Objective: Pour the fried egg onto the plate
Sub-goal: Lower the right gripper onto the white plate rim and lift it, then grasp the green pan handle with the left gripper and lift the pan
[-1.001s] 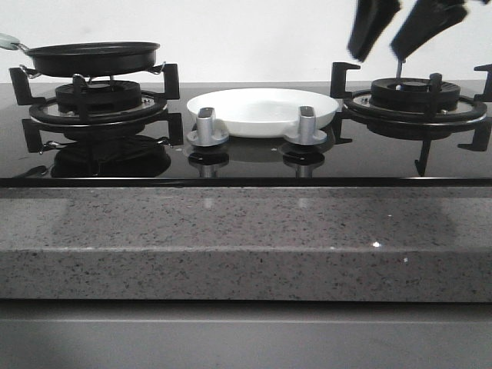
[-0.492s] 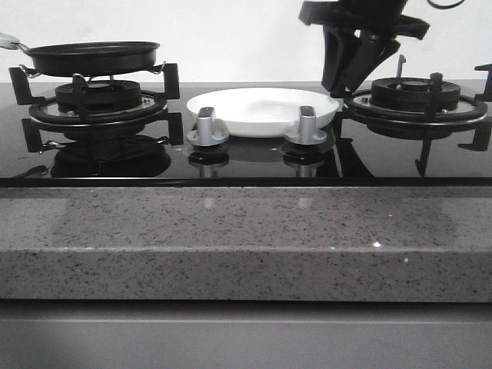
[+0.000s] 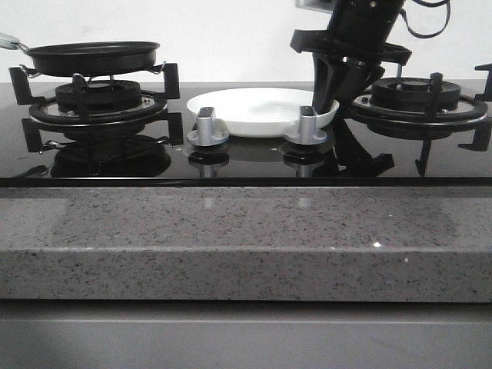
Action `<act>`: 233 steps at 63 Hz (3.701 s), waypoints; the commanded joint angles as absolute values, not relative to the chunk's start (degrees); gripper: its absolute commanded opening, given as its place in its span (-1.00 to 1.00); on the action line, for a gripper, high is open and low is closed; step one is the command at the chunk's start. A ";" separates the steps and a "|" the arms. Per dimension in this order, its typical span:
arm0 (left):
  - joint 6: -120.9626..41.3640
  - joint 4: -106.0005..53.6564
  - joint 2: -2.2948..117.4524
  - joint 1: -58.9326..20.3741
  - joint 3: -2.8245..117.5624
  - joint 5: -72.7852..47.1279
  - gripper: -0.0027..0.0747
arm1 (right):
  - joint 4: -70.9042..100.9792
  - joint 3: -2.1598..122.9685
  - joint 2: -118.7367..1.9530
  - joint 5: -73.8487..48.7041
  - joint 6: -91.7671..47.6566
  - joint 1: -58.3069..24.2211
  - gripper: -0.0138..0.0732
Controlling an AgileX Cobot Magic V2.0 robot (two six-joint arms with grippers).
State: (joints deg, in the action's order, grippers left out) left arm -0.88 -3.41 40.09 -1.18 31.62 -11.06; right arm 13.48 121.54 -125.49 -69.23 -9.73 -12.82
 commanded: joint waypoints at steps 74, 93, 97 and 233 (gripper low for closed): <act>-0.54 -3.45 40.16 -1.08 33.78 -6.29 0.21 | 23.24 118.10 -110.82 -73.59 -10.64 -12.71 -0.93; -0.54 -3.55 40.16 -1.08 33.78 -6.29 0.21 | 23.58 101.75 -102.31 -63.07 -11.00 -13.84 -0.93; -0.54 -4.94 40.16 -1.08 33.78 -6.29 0.21 | 23.63 101.75 -102.31 -63.36 -11.01 -13.84 -0.93; -19.33 -76.63 108.63 16.71 93.96 -49.91 -0.98 | 23.63 101.75 -102.97 -64.34 -11.01 -13.79 -0.93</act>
